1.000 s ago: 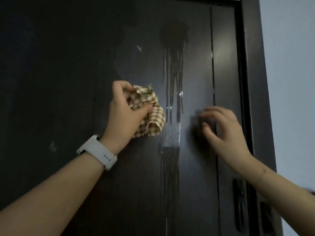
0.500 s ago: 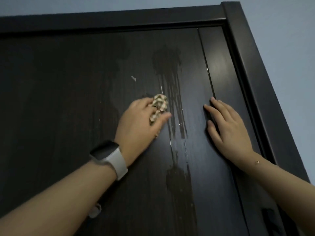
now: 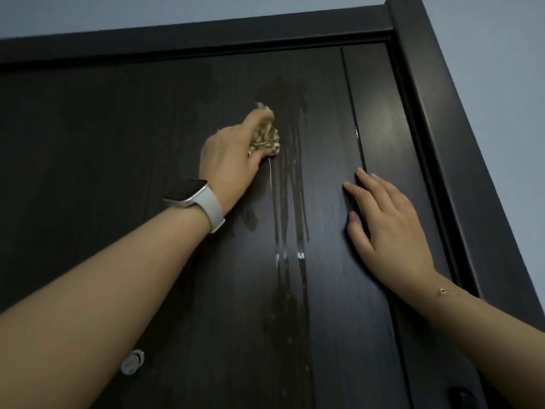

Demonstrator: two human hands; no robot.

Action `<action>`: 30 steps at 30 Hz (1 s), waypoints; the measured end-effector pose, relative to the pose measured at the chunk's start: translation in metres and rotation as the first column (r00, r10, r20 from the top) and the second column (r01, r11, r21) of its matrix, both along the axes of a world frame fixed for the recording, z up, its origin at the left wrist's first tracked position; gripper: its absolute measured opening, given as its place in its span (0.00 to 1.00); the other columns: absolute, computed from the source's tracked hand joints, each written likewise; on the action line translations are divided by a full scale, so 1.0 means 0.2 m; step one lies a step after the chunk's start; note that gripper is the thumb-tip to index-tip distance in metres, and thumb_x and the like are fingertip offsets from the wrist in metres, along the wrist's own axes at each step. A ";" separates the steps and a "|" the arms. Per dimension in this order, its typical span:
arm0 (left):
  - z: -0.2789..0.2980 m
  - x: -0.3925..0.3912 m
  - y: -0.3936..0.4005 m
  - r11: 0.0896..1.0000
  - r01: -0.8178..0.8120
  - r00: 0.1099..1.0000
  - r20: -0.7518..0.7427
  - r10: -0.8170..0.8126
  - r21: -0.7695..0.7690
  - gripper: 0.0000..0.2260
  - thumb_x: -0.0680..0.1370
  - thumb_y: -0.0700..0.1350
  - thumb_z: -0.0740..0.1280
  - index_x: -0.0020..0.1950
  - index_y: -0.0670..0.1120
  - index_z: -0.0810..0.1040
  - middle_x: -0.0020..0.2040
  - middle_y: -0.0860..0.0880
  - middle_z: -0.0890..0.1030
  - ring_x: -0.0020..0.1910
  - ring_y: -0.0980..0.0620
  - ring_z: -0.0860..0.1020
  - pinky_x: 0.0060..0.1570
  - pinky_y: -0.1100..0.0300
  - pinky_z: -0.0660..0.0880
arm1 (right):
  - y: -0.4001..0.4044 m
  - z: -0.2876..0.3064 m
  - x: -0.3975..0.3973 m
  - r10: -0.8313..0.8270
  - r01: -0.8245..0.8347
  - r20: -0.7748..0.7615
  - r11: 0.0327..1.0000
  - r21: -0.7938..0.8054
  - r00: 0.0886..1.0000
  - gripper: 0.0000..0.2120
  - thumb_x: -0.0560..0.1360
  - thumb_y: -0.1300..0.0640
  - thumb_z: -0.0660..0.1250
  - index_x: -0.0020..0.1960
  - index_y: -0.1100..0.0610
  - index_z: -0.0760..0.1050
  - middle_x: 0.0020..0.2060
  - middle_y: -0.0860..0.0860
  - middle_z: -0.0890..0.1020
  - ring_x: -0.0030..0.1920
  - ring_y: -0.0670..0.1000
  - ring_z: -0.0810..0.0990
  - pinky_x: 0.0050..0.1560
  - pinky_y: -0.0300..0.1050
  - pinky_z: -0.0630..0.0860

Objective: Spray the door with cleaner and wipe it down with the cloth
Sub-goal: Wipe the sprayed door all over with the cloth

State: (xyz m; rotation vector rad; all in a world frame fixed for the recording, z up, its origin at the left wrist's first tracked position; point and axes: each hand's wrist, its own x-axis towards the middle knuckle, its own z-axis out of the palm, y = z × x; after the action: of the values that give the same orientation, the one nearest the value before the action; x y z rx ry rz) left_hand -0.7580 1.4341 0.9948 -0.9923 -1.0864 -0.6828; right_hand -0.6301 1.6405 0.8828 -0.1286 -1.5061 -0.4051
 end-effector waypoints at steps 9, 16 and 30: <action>-0.36 -0.03 0.00 0.997 0.016 0.998 -0.051 -0.020 -0.073 0.10 0.76 0.49 0.70 0.53 0.46 0.85 0.43 0.48 0.80 0.43 0.48 0.77 0.44 0.53 0.73 | 0.00 0.00 -0.01 0.025 -0.025 -0.015 0.999 0.025 1.000 0.24 0.79 0.51 0.53 0.72 0.58 0.69 0.74 0.56 0.68 0.74 0.56 0.64 0.74 0.51 0.57; 0.07 0.05 0.03 0.993 0.084 0.986 0.134 -0.094 0.078 0.10 0.73 0.49 0.73 0.51 0.47 0.86 0.43 0.46 0.81 0.45 0.48 0.79 0.48 0.50 0.75 | 0.01 -0.01 -0.02 0.012 -0.012 -0.022 1.000 0.025 1.000 0.23 0.79 0.53 0.55 0.72 0.58 0.69 0.73 0.57 0.68 0.74 0.56 0.64 0.74 0.53 0.59; -0.13 0.04 -0.01 0.997 0.068 0.992 0.111 -0.063 -0.041 0.06 0.73 0.49 0.75 0.48 0.50 0.86 0.42 0.50 0.82 0.42 0.51 0.80 0.46 0.50 0.77 | 0.00 -0.01 -0.03 0.011 -0.011 -0.027 0.999 0.030 1.000 0.24 0.79 0.53 0.54 0.71 0.59 0.70 0.73 0.57 0.69 0.74 0.57 0.65 0.74 0.54 0.60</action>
State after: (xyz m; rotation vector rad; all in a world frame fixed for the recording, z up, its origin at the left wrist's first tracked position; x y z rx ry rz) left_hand -0.7503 1.4319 0.9680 -1.0422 -1.1729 -0.7767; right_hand -0.6355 1.6405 0.8813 -0.1019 -1.4725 -0.4152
